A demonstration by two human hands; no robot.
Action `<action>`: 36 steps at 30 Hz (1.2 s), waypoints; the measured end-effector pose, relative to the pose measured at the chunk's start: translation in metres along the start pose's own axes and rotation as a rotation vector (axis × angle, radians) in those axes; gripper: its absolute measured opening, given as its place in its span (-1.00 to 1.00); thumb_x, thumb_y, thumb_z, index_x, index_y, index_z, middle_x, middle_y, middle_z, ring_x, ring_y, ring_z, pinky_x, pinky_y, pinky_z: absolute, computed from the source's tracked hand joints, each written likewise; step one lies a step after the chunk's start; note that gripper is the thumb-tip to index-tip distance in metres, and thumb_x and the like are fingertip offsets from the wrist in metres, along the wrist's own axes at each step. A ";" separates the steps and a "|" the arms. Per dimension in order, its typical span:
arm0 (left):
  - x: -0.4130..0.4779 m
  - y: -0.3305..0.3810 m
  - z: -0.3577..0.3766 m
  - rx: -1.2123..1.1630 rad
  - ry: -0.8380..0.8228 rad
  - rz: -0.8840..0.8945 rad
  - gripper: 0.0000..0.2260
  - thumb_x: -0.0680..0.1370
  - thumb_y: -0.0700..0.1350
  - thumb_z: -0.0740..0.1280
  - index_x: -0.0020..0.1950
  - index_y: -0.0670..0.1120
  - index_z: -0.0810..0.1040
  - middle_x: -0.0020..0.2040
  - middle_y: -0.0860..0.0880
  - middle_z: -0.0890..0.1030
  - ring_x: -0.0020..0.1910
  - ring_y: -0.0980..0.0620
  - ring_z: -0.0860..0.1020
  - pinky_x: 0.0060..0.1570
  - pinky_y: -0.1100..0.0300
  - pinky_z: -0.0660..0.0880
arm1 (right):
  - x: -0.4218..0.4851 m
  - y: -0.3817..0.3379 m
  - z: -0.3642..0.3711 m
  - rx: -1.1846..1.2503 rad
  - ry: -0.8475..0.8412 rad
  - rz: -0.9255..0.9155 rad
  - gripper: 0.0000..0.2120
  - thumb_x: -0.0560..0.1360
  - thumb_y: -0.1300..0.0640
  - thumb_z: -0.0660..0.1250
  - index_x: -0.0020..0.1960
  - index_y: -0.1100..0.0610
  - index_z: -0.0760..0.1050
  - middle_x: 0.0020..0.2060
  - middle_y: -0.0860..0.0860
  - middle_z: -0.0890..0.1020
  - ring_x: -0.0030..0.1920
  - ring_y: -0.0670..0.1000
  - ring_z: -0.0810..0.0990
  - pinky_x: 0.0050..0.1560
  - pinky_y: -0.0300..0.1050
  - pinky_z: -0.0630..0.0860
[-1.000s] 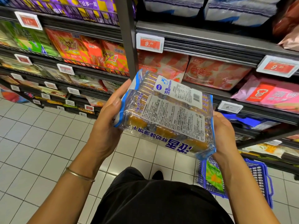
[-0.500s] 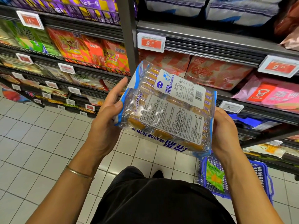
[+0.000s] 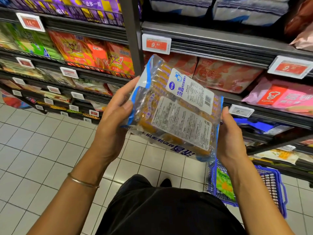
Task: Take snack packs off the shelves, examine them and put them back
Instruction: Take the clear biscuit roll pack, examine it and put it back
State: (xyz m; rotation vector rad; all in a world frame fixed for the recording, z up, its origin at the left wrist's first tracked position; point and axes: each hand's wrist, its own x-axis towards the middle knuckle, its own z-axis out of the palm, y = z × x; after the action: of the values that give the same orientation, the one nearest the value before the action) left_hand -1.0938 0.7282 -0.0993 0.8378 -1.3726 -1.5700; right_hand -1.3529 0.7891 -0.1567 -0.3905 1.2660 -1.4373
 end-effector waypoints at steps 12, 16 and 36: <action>0.016 0.014 0.003 -0.100 -0.014 0.101 -0.22 0.46 0.19 0.57 0.51 -0.18 0.37 0.21 0.01 0.65 0.06 0.02 0.56 0.03 0.05 0.50 | 0.003 0.016 0.003 -0.138 -0.198 0.172 -0.63 0.71 -0.02 0.14 0.05 -0.04 0.73 -0.04 0.07 0.76 -0.05 0.06 0.75 -0.11 -0.07 0.67; 0.011 0.005 -0.002 -0.166 -0.070 0.061 -0.58 0.54 0.10 0.51 0.13 -0.22 0.56 -0.11 0.06 0.69 -0.13 0.16 0.59 -0.05 0.24 0.52 | 0.000 0.014 0.004 -0.150 -0.220 0.187 -0.58 0.73 -0.05 0.11 0.00 -0.10 0.75 -0.03 0.07 0.76 -0.06 0.06 0.75 -0.12 -0.07 0.67; 0.029 -0.012 -0.016 -0.005 0.592 -0.293 -0.30 0.38 0.59 0.12 0.14 0.12 0.70 0.10 0.06 0.76 0.09 0.14 0.71 0.22 0.00 0.56 | -0.002 0.013 -0.018 -0.279 -0.461 0.244 -0.48 0.40 -0.38 0.48 0.00 0.08 0.64 -0.57 0.07 0.42 -0.51 0.06 0.51 -0.12 0.07 0.65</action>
State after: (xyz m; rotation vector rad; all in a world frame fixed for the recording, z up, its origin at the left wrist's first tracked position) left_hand -1.0931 0.6953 -0.1121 1.4135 -0.8434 -1.3708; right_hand -1.3606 0.8018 -0.1736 -0.6872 1.0890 -0.8979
